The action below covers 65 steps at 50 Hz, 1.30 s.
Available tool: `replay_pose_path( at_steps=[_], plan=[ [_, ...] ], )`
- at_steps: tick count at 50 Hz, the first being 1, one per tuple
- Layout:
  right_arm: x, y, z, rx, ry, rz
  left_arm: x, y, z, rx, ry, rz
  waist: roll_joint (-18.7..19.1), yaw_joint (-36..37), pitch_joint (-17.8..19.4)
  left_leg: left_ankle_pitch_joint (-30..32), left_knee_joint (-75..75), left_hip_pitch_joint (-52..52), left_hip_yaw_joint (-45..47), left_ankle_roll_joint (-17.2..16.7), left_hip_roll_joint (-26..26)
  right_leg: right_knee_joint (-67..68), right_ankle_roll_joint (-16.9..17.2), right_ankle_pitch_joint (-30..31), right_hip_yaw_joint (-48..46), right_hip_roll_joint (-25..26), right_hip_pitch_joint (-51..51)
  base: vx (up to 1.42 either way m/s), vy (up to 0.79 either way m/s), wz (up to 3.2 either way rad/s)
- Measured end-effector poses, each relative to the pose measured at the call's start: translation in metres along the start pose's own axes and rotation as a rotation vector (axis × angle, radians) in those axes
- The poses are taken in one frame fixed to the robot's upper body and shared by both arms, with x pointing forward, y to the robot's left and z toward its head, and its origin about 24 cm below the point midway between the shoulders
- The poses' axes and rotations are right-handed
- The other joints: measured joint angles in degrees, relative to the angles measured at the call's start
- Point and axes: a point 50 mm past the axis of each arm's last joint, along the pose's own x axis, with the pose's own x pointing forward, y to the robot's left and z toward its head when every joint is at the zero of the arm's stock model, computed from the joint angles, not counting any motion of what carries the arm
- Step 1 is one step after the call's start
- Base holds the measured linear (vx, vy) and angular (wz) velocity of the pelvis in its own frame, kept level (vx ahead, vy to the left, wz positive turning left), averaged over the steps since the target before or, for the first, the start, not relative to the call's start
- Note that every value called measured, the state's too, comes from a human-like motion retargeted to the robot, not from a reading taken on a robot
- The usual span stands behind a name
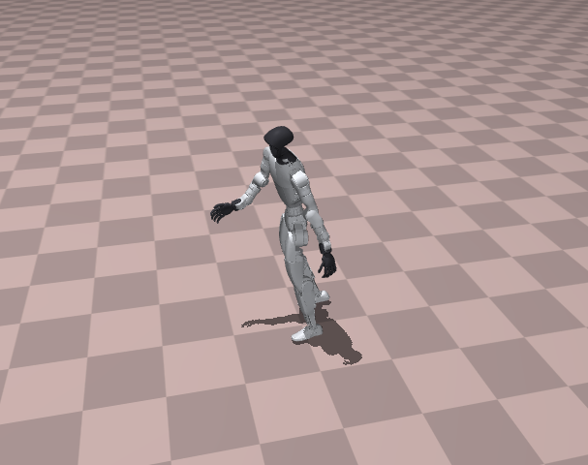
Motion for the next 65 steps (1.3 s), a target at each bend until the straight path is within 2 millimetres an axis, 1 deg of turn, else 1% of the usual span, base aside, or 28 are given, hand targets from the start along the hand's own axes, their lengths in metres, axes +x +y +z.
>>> replay_pose_path(
  at_steps=[2,3,5,9,10,12,14,15,16,17,18,20,23,26,29,32,35,38,41,43,45,48,51,54,57,59,61,65],
  plan=[
    [-0.024,-0.021,-0.044,-0.104,0.16,-0.003,0.005,-0.024,0.043,0.062,-0.095,-0.062,0.5,-0.8,0.3,-2.7,4.3,-0.9,-1.2,-3.5,1.4,7.2,-0.2,-2.2,-3.5,-0.2,-4.6,0.41,0.05,0.99],
    [-0.037,-0.029,-0.065,-0.178,0.256,0.015,0.005,-0.04,0.071,0.036,-0.165,-0.102,0.9,-1.0,0.1,-0.8,0.2,0.6,-2.6,-2.3,1.0,4.8,-0.5,-1.7,-4.4,0.2,-5.4,0.39,0.03,0.89],
    [-0.07,-0.048,-0.106,-0.304,0.461,0.049,-0.002,-0.074,0.122,0.045,-0.286,-0.201,2.0,-2.3,0.5,0.0,-2.5,2.3,-4.5,-3.3,1.0,2.0,-0.7,-0.9,-7.2,0.0,-7.4,0.39,0.02,0.91],
    [-0.138,-0.089,-0.16,-0.459,0.856,0.114,-0.044,-0.144,0.213,0.128,-0.552,-0.403,4.8,-8.4,1.6,-0.6,-2.7,4.7,-8.1,-5.0,0.8,-7.6,0.6,3.9,-9.4,-1.0,-10.8,0.41,-0.02,0.98],
    [-0.154,-0.1,-0.167,-0.481,0.944,0.125,-0.059,-0.159,0.233,0.159,-0.626,-0.442,5.4,-10.3,1.8,-0.9,-2.3,5.2,-8.9,-5.3,0.6,-10.0,1.2,6.2,-9.5,-1.4,-11.7,0.44,-0.07,0.9],
    [-0.18,-0.121,-0.176,-0.522,1.093,0.135,-0.09,-0.178,0.272,0.17,-0.782,-0.483,6.7,-14.1,2.2,-1.1,-2.8,7.1,-10.5,-5.4,0.1,-16.6,3.3,15.3,-8.9,-2.2,-12.6,0.46,-0.11,0.8],
    [-0.198,-0.14,-0.179,-0.53,1.192,0.127,-0.12,-0.187,0.305,0.159,-0.931,-0.499,8.2,-17.6,2.4,-1.5,-3.0,8.9,-11.6,-5.6,0.0,-19.9,5.0,21.2,-9.6,-3.0,-13.1,0.49,-0.15,0.57],
    [-0.204,-0.148,-0.178,-0.525,1.226,0.116,-0.134,-0.189,0.32,0.141,-0.997,-0.503,9.2,-19.1,2.4,-1.6,-3.1,9.7,-12.0,-5.7,0.3,-20.3,5.4,22.0,-10.6,-3.3,-13.3,0.5,-0.17,0.35],
    [-0.2,-0.159,-0.174,-0.324,1.202,-0.052,-0.146,-0.188,0.33,0.089,-1.044,-0.527,10.3,-20.5,2.3,-1.6,-3.2,10.4,-12.3,-5.8,0.8,-19.0,5.0,20.4,-10.9,-3.2,-13.2,0.51,-0.18,0.24],
    [-0.199,-0.167,-0.171,-0.243,1.185,-0.123,-0.156,-0.187,0.339,0.04,-1.086,-0.543,11.5,-21.6,2.2,-1.6,-3.2,11.1,-12.4,-5.8,1.2,-17.8,4.8,18.6,-11.2,-3.0,-12.9,0.51,-0.19,0.1],
    [-0.202,-0.169,-0.171,-0.405,1.219,-0.008,-0.164,-0.186,0.346,-0.002,-1.115,-0.541,12.6,-22.3,2.4,-1.5,-3.2,11.9,-12.2,-5.7,1.5,-16.6,4.7,16.5,-11.4,-2.9,-12.4,0.52,-0.2,0.0],
    [-0.195,-0.176,-0.166,-0.449,1.198,-0.007,-0.169,-0.183,0.348,-0.108,-1.13,-0.566,14.5,-23.8,2.7,-1.0,-2.3,13.4,-11.4,-5.3,1.6,-15.3,4.7,13.5,-11.6,-2.8,-10.7,0.53,-0.2,-0.12],
    [-0.173,-0.185,-0.154,-0.435,1.111,-0.084,-0.151,-0.185,0.324,-0.167,-1.047,-0.593,16.6,-24.5,3.4,-0.9,1.7,14.2,-9.8,-4.9,0.8,-15.2,4.8,11.2,-10.5,-2.8,-7.3,0.54,-0.2,-0.38],
    [-0.144,-0.186,-0.138,-0.481,1.016,-0.124,-0.111,-0.189,0.268,-0.047,-0.886,-0.569,18.2,-23.8,3.5,-2.4,5.9,12.4,-8.8,-4.6,-0.9,-15.8,5.7,10.1,-8.5,-2.8,-4.7,0.51,-0.15,-0.68],
    [-0.106,-0.174,-0.118,-0.514,0.88,-0.135,-0.069,-0.187,0.184,0.174,-0.675,-0.539,19.2,-21.7,2.9,-3.7,6.0,9.4,-5.8,-4.0,-2.7,-14.3,7.7,8.8,-5.4,-3.1,-4.5,0.48,-0.06,-1.01],
    [-0.066,-0.148,-0.095,-0.513,0.729,-0.107,-0.043,-0.174,0.089,0.348,-0.405,-0.558,19.6,-18.6,2.6,-3.4,2.3,6.3,-2.8,-3.1,-4.1,-12.2,9.1,7.6,-2.0,-3.0,-4.9,0.45,0.01,-1.13],
    [-0.028,-0.109,-0.07,-0.461,0.569,-0.056,-0.036,-0.147,-0.003,0.481,-0.097,-0.6,19.8,-16.3,3.0,-3.8,3.8,0.3,-1.9,-4.5,-3.2,-11.8,8.0,6.0,-0.6,-2.5,-3.0,0.42,0.05,-0.78],
    [0.002,-0.061,-0.038,-0.419,0.385,0.03,-0.044,-0.114,-0.071,0.531,0.152,-0.61,19.9,-13.0,3.3,1.5,-1.1,-3.6,-3.5,-4.5,-2.2,-11.6,7.0,5.5,1.9,-1.1,-1.5,0.42,0.08,-0.85],
    [0.018,-0.02,-0.009,-0.371,0.209,0.108,-0.054,-0.081,-0.112,0.514,0.305,-0.572,19.2,-9.6,3.2,9.2,-6.0,-5.7,-3.0,-6.0,-0.5,-11.6,6.3,4.7,3.9,0.1,0.9,0.46,0.12,-0.77],
    [0.025,-0.003,0.01,-0.34,0.109,0.139,-0.052,-0.066,-0.118,0.433,0.33,-0.503,18.3,-7.5,2.8,13.6,-9.7,-5.9,-1.8,-4.7,0.2,-14.4,6.1,5.3,5.1,0.4,3.4,0.48,0.16,-0.46],
    [0.026,0.004,0.018,-0.315,0.057,0.142,-0.048,-0.053,-0.115,0.333,0.322,-0.42,16.8,-5.8,2.3,13.6,-10.3,-5.1,0.0,-4.2,0.6,-14.8,6.2,5.2,5.9,0.4,5.2,0.5,0.18,-0.24],
    [0.019,-0.003,0.007,-0.27,0.068,0.099,-0.034,-0.042,-0.091,0.209,0.238,-0.311,14.2,-4.2,1.8,10.2,-9.9,-2.1,-0.1,-3.4,0.6,-11.8,5.9,5.6,6.7,0.6,6.5,0.5,0.21,0.01],
    [0.0,-0.021,-0.024,-0.249,0.156,0.05,-0.016,-0.045,-0.044,0.205,0.094,-0.259,12.5,-3.2,1.6,7.2,-8.2,0.4,-1.9,-3.3,1.4,-2.0,4.0,6.6,5.4,1.9,4.6,0.48,0.22,0.33],
    [-0.033,-0.045,-0.07,-0.309,0.322,0.042,-0.003,-0.059,0.023,0.281,-0.072,-0.251,10.8,-2.5,0.8,5.5,-7.1,1.1,-3.7,-4.0,2.3,11.7,1.7,5.0,2.2,3.0,-1.6,0.42,0.18,0.55],
    [-0.079,-0.069,-0.116,-0.409,0.547,0.089,-0.003,-0.083,0.109,0.342,-0.268,-0.262,8.8,-2.4,0.6,4.1,-6.2,1.3,-6.1,-5.5,2.2,17.3,-0.5,1.9,-3.7,1.8,-5.9,0.39,0.12,0.84],
    [-0.115,-0.082,-0.144,-0.471,0.715,0.156,-0.017,-0.104,0.17,0.354,-0.419,-0.291,7.4,-2.8,0.9,3.3,-5.8,1.8,-8.1,-6.3,1.6,15.2,-1.1,1.8,-6.8,1.1,-6.9,0.38,0.08,1.03],
    [-0.151,-0.092,-0.166,-0.517,0.879,0.246,-0.042,-0.128,0.227,0.344,-0.577,-0.335,6.0,-3.7,1.5,2.7,-5.8,2.6,-10.0,-7.1,0.7,9.9,-0.7,2.2,-8.1,1.1,-7.2,0.38,0.05,1.03],
    [-0.208,-0.105,-0.189,-0.567,1.142,0.418,-0.114,-0.171,0.317,0.303,-0.888,-0.449,3.3,-6.4,2.8,1.5,-6.1,4.9,-13.0,-8.4,-1.7,-6.3,2.0,6.5,-7.6,1.5,-7.2,0.38,0.0,0.8]
  ],
)
